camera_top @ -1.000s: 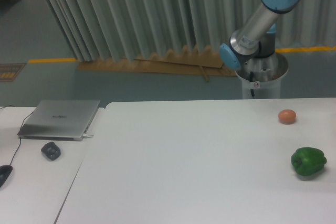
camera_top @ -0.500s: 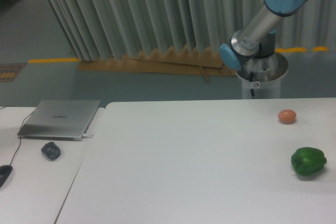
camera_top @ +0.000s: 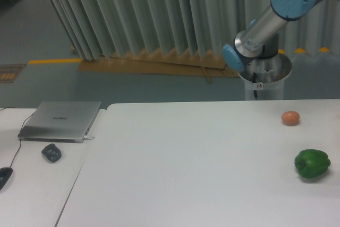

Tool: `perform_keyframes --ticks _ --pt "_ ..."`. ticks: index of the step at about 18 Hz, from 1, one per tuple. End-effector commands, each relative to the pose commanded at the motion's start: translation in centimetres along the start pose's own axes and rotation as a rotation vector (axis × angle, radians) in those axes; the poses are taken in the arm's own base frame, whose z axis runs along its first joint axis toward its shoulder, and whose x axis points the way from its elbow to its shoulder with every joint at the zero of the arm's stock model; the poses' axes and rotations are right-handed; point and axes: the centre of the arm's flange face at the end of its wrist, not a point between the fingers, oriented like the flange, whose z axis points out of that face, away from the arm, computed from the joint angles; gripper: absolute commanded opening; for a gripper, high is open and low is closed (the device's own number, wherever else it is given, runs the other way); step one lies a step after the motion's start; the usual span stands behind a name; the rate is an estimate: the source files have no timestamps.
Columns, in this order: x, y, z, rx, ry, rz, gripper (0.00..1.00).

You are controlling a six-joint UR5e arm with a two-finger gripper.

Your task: Place the red pepper on the table

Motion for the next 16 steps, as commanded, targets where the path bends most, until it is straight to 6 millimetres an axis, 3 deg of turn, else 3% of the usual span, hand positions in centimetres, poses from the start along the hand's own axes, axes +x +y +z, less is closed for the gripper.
perform_keyframes --ticks 7,9,12,16 --pt "-1.1 -0.2 -0.2 -0.003 -0.023 -0.014 1.00" --pt "-0.5 -1.2 0.4 -0.002 -0.008 -0.003 1.00" --pt "-0.3 -1.2 0.5 -0.009 -0.005 -0.010 1.00" --pt "0.0 -1.1 0.8 -0.058 0.004 -0.025 0.64"
